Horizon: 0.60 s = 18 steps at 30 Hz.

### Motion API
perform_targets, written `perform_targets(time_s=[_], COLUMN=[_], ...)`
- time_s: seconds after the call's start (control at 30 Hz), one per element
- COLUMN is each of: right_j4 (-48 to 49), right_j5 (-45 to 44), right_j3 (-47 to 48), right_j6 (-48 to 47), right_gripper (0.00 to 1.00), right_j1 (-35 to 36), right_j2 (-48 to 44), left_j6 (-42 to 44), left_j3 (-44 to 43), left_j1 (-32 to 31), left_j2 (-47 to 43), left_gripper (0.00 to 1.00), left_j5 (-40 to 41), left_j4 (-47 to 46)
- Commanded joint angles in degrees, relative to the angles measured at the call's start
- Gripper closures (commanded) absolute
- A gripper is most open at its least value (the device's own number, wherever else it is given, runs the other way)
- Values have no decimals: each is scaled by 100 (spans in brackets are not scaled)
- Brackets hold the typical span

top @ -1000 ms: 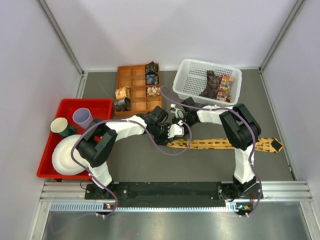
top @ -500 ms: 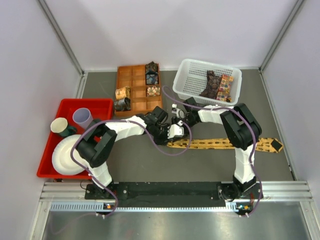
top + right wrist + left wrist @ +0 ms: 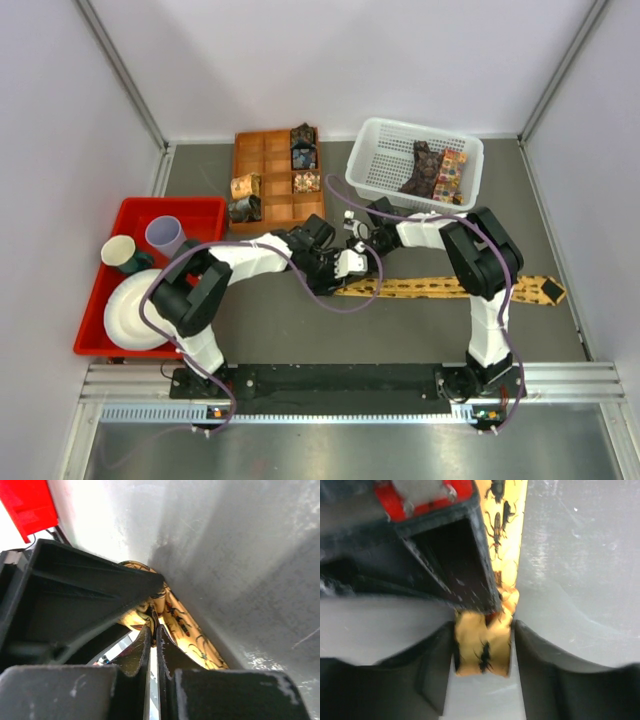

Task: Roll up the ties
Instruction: Roll the tie at the center of the board.

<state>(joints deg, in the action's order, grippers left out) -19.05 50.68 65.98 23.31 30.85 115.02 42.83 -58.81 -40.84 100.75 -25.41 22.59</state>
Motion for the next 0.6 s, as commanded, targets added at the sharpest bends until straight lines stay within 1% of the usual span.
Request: perform_targets(time_s=[0.0, 0.07, 0.1, 0.13, 0.17, 0.2, 0.27, 0.3, 0.37, 0.4, 0.43, 0.47, 0.5, 0.53, 0.57], right_j4=[-116, -222, -240, -266, -301, -310, -345, -345, -363, -371, -372, -363, -354, -345, -345], right_j5=[-338, -462, -488, -515, -532, -541, -550, -559, -576, -594, -594, -585, -585, -585, -594], right_j3=[187, 266, 275, 284, 302, 302, 293, 302, 311, 311, 302, 293, 293, 293, 293], right_j6=[-248, -336, -353, -388, -415, -406, -441, -450, -494, -512, -520, -520, -520, -520, -529], right_gripper=[100, 100, 100, 100, 100, 100, 100, 100, 100, 100, 100, 100, 100, 100, 100], right_j1=[35, 44, 44, 35, 35, 44, 53, 44, 44, 53, 44, 53, 53, 44, 53], right_j2=[37, 117, 143, 152, 196, 205, 231, 240, 231, 240, 231, 222, 205, 205, 205], left_j6=[-205, -205, -231, -257, -284, -362, -520, -947, -1415, -2018, -2372, -2724, -3049, -2809, -2458], left_j3=[422, 589, 642, 668, 686, 669, 660, 695, 939, 1072, 1221, 1544, 1582, 1522, 1173], left_j1=[120, 216, 234, 252, 261, 261, 287, 287, 305, 305, 305, 305, 305, 305, 305], left_j2=[-309, -729, -880, -1030, -1292, -1408, -1767, -1917, -2364, -2489, -2629, -2622, -2570, -2369, -2219], left_gripper=[37, 31, 22, 16, 7, 1, 1, 1, 1, 1, 1, 1, 1, 1, 1], left_j5=[72, -60, -87, -113, -131, -148, -219, -167, 17, 71, 149, 185, 159, -58, -522], left_j4=[142, 9, -131, -167, -185, -202, -316, -491, -1219, -1605, -2331, -2869, -2944, -2910, -1900])
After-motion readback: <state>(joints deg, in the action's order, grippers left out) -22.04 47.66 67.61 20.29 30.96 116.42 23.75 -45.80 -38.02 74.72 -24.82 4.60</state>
